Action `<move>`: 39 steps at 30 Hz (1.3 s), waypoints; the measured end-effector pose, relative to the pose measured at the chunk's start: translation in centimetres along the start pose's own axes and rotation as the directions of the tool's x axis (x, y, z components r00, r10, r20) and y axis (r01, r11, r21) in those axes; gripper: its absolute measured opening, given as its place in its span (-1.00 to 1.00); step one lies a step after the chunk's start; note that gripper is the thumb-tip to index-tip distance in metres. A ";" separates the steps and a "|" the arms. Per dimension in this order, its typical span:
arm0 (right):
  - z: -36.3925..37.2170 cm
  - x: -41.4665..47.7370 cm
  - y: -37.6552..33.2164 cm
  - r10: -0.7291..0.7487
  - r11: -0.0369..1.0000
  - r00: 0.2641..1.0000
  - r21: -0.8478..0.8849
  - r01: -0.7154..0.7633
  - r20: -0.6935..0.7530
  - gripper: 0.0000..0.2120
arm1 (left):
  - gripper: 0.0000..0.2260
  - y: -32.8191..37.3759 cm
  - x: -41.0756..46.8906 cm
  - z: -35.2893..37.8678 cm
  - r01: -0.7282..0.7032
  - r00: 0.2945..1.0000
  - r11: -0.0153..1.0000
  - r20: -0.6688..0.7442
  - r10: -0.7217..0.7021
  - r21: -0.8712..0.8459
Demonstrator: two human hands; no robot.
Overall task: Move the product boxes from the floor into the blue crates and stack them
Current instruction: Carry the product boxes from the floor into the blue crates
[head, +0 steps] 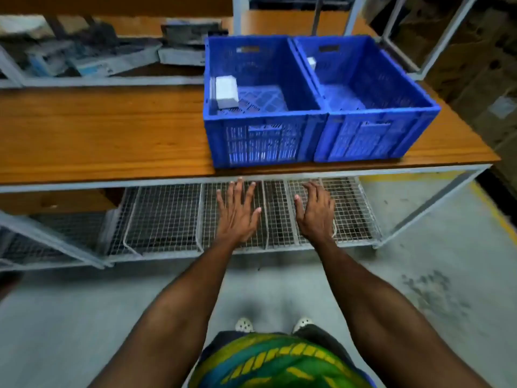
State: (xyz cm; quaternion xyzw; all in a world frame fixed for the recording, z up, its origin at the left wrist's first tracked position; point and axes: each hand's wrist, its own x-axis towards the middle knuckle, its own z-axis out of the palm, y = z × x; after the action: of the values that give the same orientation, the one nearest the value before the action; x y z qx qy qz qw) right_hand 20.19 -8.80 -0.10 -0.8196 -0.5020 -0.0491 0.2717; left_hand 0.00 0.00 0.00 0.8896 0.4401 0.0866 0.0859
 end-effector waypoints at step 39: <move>-0.6 -43.0 -7.1 -0.721 0.464 -0.242 0.712 0.527 0.649 -0.75 | -0.75 24.9 -59.0 10.7 0.733 -0.398 -0.471 0.253 -0.882 -0.491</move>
State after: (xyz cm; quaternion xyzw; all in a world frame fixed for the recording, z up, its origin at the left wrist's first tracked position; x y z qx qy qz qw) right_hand -6.85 -40.83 -12.01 -0.2511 -0.8923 0.3633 -0.0939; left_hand -13.66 -62.78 -9.27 0.0411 0.9394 0.2150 0.2640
